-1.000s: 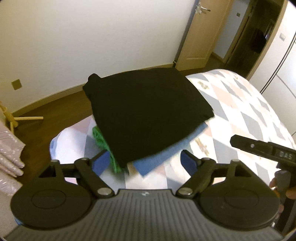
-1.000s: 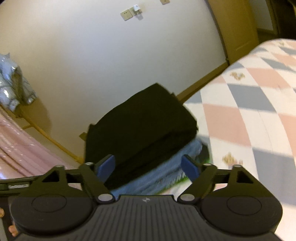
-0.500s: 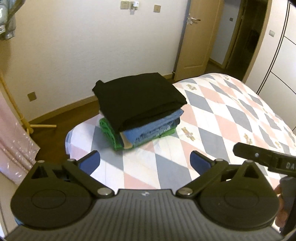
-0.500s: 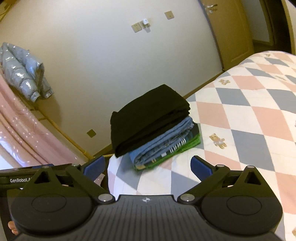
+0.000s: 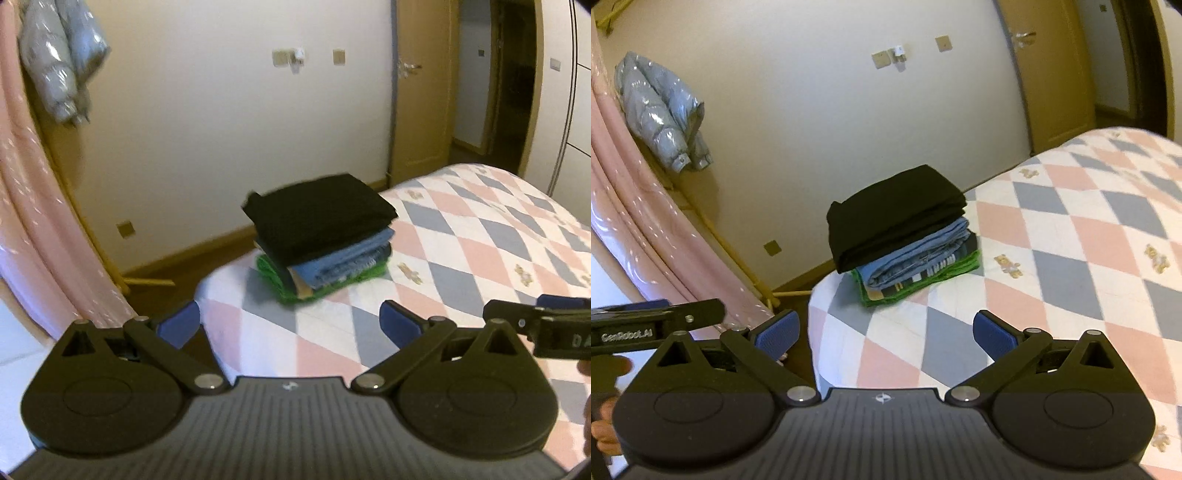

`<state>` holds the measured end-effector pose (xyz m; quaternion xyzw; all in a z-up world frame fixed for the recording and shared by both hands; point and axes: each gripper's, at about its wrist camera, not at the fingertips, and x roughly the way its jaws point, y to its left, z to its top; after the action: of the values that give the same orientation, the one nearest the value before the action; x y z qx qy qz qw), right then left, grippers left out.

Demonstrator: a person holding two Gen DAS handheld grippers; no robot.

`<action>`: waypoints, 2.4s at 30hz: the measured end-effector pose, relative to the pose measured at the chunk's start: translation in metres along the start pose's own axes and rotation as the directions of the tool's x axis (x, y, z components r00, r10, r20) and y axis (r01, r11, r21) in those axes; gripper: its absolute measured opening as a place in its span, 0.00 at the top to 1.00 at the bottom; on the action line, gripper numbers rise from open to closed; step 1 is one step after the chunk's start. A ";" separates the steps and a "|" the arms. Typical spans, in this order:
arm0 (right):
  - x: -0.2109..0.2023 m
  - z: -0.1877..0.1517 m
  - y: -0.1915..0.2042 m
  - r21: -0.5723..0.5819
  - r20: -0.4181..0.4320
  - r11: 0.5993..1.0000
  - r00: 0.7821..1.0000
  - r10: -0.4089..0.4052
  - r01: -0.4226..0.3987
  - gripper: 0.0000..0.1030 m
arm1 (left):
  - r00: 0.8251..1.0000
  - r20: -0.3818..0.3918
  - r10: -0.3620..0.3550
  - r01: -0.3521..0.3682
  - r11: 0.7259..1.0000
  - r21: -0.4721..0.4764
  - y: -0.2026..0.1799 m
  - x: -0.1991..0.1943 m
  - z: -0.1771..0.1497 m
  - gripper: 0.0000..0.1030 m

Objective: Fold clothes

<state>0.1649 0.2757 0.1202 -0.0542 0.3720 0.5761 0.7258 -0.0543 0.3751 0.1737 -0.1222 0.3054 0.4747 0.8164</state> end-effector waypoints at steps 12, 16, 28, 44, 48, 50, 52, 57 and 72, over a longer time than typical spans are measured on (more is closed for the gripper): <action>-0.023 -0.018 0.036 -0.095 0.057 0.960 0.964 -0.258 0.262 0.00 | 0.998 -0.053 -0.020 0.019 1.000 -0.020 0.011 -0.013 -0.009 0.01; -0.010 -0.015 0.046 -0.123 -0.018 0.961 0.967 -0.252 0.248 0.00 | 0.996 -0.088 -0.029 0.026 0.999 -0.031 0.023 0.010 -0.003 0.01; 0.081 0.017 0.059 -0.083 -0.134 0.959 0.950 -0.280 0.271 0.00 | 0.974 -0.218 -0.053 0.051 0.999 -0.016 0.059 0.111 0.028 0.01; 0.165 0.048 0.049 0.007 -0.260 0.951 0.918 -0.298 0.311 0.00 | 0.942 -0.321 -0.101 0.115 0.993 0.025 0.069 0.206 0.058 0.01; 0.178 0.057 0.044 0.021 -0.270 0.944 0.911 -0.312 0.330 0.00 | 0.936 -0.334 -0.115 0.136 0.990 0.039 0.067 0.225 0.065 0.01; 0.185 0.061 0.041 0.030 -0.275 0.940 0.907 -0.319 0.340 0.00 | 0.933 -0.337 -0.124 0.146 0.988 0.043 0.065 0.233 0.067 0.01; 0.190 0.064 0.038 0.039 -0.280 0.938 0.905 -0.321 0.345 0.00 | 0.929 -0.347 -0.128 0.153 0.987 0.047 0.064 0.241 0.068 0.01; 0.204 0.069 0.033 0.051 -0.298 0.930 0.895 -0.333 0.363 0.00 | 0.918 -0.373 -0.137 0.167 0.985 0.051 0.064 0.260 0.068 0.01; 0.241 0.077 0.024 0.055 -0.347 0.920 0.871 -0.347 0.388 0.00 | 0.901 -0.406 -0.151 0.190 0.980 0.056 0.062 0.305 0.074 0.01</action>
<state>0.1946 0.5149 0.0383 -0.1751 0.5061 0.3858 0.7513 0.0315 0.6572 0.0496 -0.2040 0.4758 0.3515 0.7800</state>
